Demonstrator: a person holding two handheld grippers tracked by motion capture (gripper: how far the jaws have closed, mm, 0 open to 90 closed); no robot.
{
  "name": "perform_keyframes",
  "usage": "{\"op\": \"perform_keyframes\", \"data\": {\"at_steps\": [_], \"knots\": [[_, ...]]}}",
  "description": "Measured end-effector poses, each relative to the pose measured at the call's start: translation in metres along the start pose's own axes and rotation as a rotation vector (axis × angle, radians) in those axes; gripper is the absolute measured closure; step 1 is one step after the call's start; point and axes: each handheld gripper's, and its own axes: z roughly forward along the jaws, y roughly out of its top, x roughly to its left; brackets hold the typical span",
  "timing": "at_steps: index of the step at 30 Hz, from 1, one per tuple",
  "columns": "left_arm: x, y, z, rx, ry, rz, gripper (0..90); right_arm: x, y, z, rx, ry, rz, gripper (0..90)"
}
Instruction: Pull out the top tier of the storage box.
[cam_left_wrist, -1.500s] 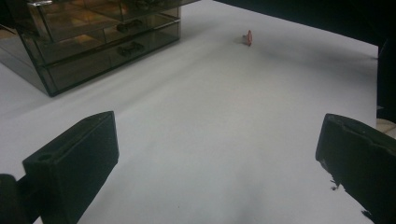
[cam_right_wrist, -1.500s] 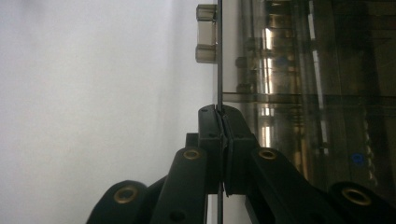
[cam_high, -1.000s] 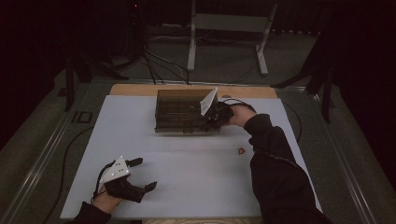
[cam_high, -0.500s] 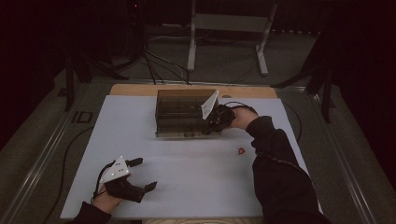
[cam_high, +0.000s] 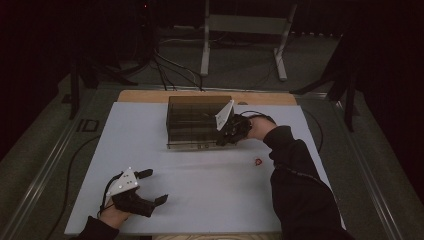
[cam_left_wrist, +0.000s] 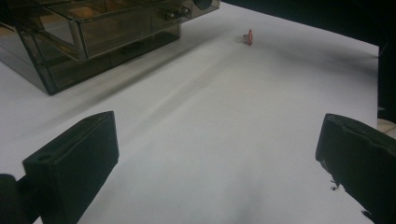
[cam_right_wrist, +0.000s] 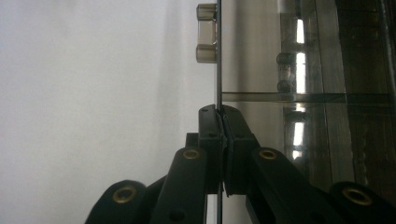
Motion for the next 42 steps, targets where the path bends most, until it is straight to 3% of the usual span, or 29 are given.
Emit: {"op": "perform_keyframes", "data": {"at_steps": [24,28,30,36,42], "knots": [[0.0,0.0,0.0,0.0,0.001,0.001,0.0,0.0,0.002,0.002,-0.003,-0.001,0.03,85.6],[0.0,0.0,0.0,-0.001,0.0,0.002,0.0,0.002,0.004,0.0,-0.026,-0.005,0.062,68.8],[0.0,0.0,0.0,0.001,0.0,0.003,0.0,0.002,0.006,-0.004,-0.044,-0.015,0.084,55.2],[-0.001,0.0,0.0,0.0,0.002,0.004,0.0,0.003,0.013,-0.011,-0.028,-0.067,0.177,37.9],[-0.001,0.0,0.0,0.002,0.001,0.005,0.0,0.008,0.014,-0.019,-0.07,-0.125,0.258,13.6]]}}
